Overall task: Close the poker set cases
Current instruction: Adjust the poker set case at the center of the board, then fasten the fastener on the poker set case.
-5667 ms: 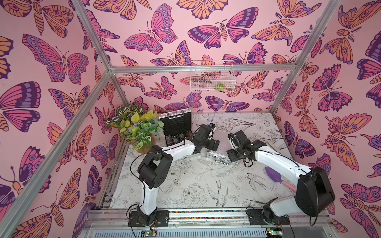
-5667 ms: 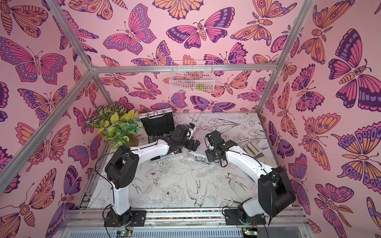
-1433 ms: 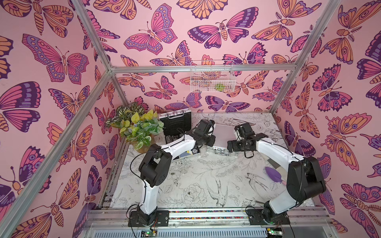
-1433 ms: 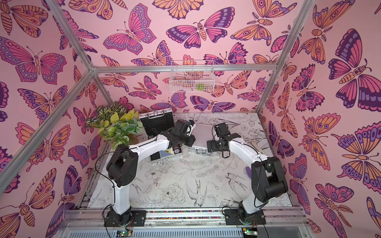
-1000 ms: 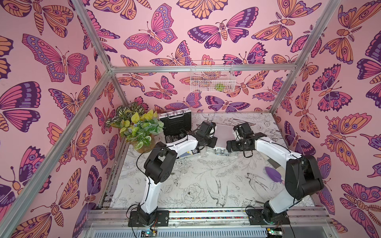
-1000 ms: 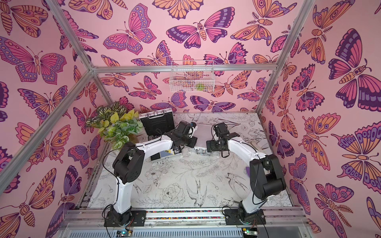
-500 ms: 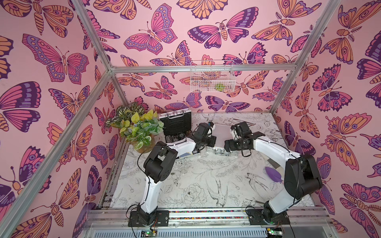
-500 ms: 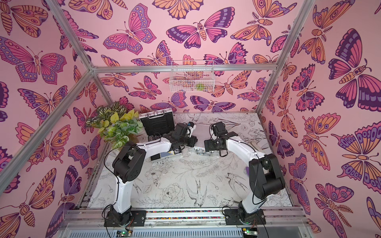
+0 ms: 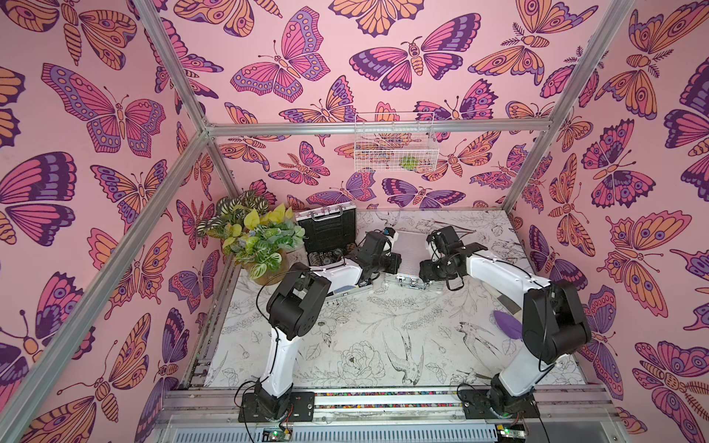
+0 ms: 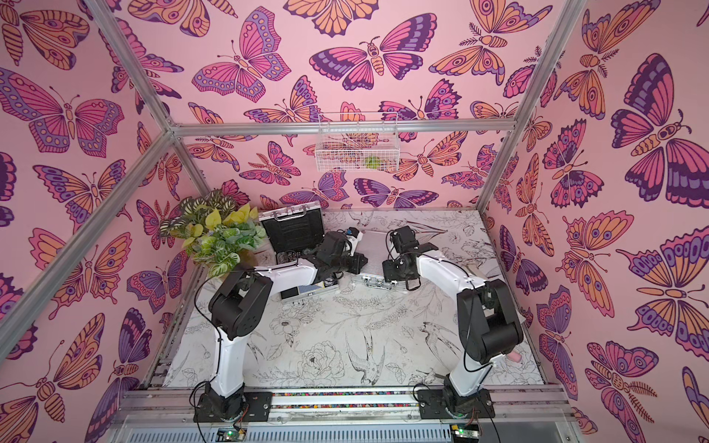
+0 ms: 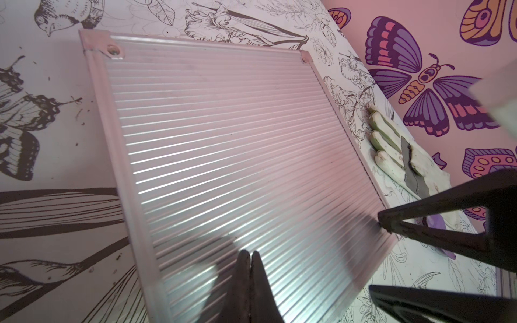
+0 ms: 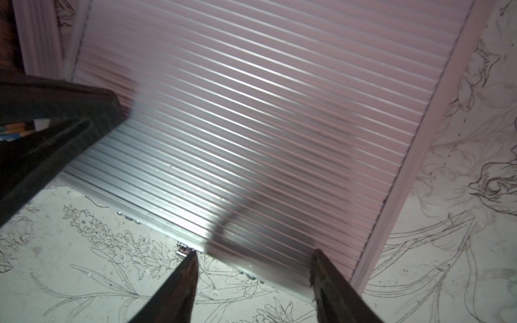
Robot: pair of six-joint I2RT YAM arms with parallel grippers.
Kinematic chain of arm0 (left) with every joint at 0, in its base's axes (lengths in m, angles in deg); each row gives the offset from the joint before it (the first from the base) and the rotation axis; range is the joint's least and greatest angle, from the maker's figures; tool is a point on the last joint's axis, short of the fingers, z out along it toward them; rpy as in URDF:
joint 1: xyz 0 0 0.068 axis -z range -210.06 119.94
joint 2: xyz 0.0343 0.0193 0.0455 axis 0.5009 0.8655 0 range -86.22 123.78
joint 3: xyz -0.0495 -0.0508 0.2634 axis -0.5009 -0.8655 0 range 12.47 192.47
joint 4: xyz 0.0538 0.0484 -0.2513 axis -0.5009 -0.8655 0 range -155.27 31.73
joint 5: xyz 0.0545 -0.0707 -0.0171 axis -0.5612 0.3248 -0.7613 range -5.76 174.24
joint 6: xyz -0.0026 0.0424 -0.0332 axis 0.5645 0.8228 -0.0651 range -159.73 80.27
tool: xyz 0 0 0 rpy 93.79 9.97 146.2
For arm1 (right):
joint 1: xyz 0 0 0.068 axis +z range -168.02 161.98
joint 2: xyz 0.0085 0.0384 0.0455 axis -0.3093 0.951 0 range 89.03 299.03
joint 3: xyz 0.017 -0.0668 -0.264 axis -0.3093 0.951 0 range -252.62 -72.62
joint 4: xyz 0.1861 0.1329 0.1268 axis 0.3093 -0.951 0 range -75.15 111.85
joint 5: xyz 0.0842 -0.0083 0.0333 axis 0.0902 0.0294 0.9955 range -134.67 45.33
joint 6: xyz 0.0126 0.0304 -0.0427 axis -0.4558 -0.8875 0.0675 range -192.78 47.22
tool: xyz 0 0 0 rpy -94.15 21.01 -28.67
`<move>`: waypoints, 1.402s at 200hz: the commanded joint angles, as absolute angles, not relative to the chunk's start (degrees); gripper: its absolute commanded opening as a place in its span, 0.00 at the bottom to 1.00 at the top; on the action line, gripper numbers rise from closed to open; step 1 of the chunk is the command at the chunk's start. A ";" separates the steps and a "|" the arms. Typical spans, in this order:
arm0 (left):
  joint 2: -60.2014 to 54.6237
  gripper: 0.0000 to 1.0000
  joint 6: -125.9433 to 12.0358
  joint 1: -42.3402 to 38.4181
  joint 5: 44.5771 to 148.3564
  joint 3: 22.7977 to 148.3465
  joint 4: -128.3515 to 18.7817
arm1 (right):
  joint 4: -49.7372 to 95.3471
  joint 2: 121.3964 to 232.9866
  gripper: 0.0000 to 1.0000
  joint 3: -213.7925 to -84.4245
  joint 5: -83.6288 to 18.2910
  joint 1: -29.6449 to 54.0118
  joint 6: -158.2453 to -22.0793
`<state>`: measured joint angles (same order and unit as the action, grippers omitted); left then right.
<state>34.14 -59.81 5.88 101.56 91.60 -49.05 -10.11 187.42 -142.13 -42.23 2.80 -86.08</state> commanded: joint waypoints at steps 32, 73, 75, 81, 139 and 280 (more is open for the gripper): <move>39.49 0.00 -61.14 5.00 98.87 84.25 -64.12 | -19.04 194.28 0.57 -141.09 -43.82 3.00 -85.90; 38.85 0.00 -62.65 4.95 100.12 80.78 -61.93 | -19.60 195.53 0.59 -141.08 -44.49 3.07 -84.37; 38.92 0.00 -62.73 4.99 100.20 80.70 -61.84 | -19.58 195.59 0.59 -141.17 -44.56 3.03 -84.29; 39.07 0.00 -63.00 5.00 100.40 80.37 -61.53 | -19.38 195.56 0.59 -141.24 -44.66 3.02 -83.91; 40.67 0.00 -64.08 4.95 100.50 79.22 -60.50 | -13.68 194.15 0.66 -141.56 -42.08 3.80 -76.41; 41.13 0.00 -63.99 5.01 99.79 78.70 -59.84 | -10.15 189.48 0.86 -138.14 -53.13 13.95 -62.12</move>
